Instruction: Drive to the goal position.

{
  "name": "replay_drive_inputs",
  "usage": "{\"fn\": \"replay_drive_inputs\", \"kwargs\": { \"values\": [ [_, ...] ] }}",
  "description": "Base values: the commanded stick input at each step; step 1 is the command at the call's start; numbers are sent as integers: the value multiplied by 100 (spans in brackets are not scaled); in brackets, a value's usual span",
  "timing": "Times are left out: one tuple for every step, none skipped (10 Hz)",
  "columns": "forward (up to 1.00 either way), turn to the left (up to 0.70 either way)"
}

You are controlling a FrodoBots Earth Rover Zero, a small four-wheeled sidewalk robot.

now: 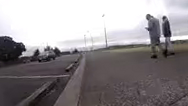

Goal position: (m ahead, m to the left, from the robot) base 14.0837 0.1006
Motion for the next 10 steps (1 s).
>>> {"fn": "replay_drive_inputs", "kwargs": {
  "values": [
    [100,0],
    [100,0],
    [100,0],
    [100,0],
    [100,0],
    [100,0],
    [100,0],
    [100,0],
    [100,0],
    [100,0]
  ]
}}
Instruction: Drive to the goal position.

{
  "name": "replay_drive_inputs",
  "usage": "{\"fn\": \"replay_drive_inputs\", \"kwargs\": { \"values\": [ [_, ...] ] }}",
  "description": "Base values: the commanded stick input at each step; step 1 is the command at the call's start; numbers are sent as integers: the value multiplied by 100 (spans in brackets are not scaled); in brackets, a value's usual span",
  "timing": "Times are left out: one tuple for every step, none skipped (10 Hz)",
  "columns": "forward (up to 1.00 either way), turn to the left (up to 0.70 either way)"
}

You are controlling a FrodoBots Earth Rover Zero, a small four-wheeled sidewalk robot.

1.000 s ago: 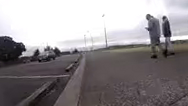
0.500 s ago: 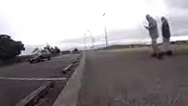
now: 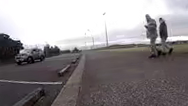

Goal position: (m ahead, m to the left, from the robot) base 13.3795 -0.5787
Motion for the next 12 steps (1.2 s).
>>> {"fn": "replay_drive_inputs", "kwargs": {
  "values": [
    [100,0],
    [100,0],
    [100,0],
    [100,0],
    [100,0],
    [100,0],
    [100,0],
    [100,0],
    [100,0],
    [100,0],
    [100,0],
    [100,0]
  ]
}}
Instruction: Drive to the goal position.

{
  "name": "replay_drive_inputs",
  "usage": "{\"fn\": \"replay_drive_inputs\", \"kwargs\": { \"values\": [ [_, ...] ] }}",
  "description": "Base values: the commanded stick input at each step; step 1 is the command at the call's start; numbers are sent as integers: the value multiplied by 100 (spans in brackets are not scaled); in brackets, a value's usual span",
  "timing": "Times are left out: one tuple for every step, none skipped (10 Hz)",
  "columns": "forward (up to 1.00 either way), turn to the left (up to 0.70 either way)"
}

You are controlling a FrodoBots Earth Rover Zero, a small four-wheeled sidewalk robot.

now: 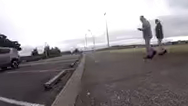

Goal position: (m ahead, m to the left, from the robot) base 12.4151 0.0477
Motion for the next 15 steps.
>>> {"fn": "replay_drive_inputs", "kwargs": {
  "values": [
    [100,0],
    [100,0],
    [100,0],
    [100,0],
    [100,0],
    [100,0],
    [100,0],
    [100,0],
    [100,0],
    [100,0],
    [100,0],
    [100,0],
    [100,0],
    [100,0],
    [100,0]
  ]
}}
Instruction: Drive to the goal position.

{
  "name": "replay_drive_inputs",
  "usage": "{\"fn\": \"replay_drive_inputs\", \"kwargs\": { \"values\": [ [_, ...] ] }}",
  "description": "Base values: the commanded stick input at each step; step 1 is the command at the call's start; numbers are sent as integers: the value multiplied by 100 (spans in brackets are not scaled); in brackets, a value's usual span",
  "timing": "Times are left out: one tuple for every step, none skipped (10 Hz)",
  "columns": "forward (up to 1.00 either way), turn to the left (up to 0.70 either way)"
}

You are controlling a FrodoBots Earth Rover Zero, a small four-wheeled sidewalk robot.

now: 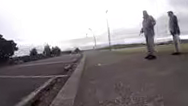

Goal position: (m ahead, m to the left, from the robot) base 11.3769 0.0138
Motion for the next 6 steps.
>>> {"fn": "replay_drive_inputs", "kwargs": {
  "values": [
    [100,0],
    [100,0],
    [100,0],
    [100,0],
    [100,0],
    [100,0]
  ]
}}
